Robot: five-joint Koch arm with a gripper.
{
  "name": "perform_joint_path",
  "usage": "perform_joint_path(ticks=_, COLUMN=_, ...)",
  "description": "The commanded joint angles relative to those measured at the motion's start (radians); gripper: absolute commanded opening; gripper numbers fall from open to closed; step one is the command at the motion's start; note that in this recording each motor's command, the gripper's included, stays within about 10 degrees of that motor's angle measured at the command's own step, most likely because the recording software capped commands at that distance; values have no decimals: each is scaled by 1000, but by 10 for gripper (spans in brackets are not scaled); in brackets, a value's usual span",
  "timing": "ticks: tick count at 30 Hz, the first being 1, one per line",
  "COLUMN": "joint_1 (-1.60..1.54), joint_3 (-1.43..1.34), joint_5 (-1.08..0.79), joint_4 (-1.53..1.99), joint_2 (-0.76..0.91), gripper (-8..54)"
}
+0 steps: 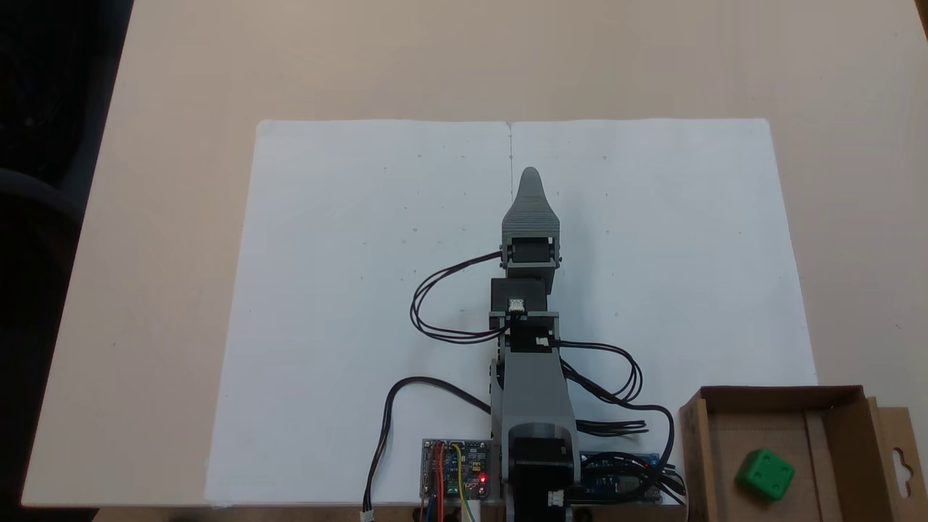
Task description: Grasp a green dice and put it in the bin.
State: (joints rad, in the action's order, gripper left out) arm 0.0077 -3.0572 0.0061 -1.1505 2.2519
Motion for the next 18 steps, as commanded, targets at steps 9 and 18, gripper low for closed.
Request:
perform_joint_path(ticks=9, joint_1=28, joint_3=-75, joint_5=-46, joint_4=-323, joint_2=112, gripper=444)
perform_joint_path(ticks=18, joint_1=14, joint_3=-74, joint_5=-43, joint_4=-391, joint_2=110, gripper=445)
